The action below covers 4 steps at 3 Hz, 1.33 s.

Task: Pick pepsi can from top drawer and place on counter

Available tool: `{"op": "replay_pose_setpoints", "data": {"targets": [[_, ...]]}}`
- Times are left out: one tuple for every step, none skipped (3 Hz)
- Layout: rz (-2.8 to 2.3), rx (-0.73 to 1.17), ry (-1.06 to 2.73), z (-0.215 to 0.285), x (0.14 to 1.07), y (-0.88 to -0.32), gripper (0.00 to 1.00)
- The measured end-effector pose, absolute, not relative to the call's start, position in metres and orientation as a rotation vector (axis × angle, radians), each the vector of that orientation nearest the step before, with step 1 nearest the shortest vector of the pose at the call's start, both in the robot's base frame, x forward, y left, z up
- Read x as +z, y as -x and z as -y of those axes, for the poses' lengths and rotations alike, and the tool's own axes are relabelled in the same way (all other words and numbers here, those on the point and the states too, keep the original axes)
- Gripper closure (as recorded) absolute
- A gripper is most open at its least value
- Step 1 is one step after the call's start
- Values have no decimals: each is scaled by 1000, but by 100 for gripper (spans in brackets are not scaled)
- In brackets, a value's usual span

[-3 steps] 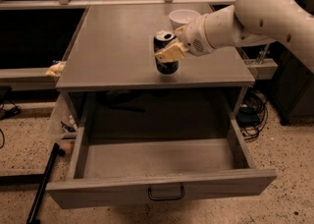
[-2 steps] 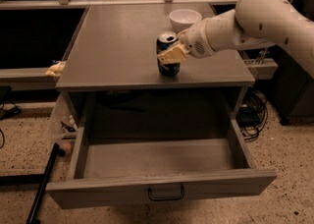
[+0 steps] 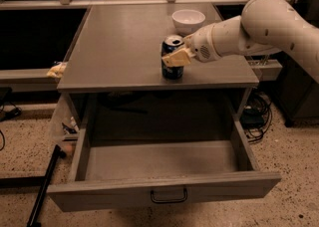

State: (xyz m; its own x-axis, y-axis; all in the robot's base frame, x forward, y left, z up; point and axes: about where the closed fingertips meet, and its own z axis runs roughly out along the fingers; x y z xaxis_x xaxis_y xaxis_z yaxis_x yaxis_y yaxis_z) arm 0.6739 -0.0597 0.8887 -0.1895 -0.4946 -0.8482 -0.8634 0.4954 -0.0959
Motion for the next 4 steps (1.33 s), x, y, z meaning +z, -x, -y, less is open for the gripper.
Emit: {"op": "replay_pose_setpoints", "data": {"targets": [[-1842, 516, 1134, 60, 889, -674, 58], [-1842, 516, 1134, 60, 889, -674, 35], [-1842, 516, 1134, 60, 889, -674, 11], [-1842, 516, 1134, 60, 889, -674, 0]]}}
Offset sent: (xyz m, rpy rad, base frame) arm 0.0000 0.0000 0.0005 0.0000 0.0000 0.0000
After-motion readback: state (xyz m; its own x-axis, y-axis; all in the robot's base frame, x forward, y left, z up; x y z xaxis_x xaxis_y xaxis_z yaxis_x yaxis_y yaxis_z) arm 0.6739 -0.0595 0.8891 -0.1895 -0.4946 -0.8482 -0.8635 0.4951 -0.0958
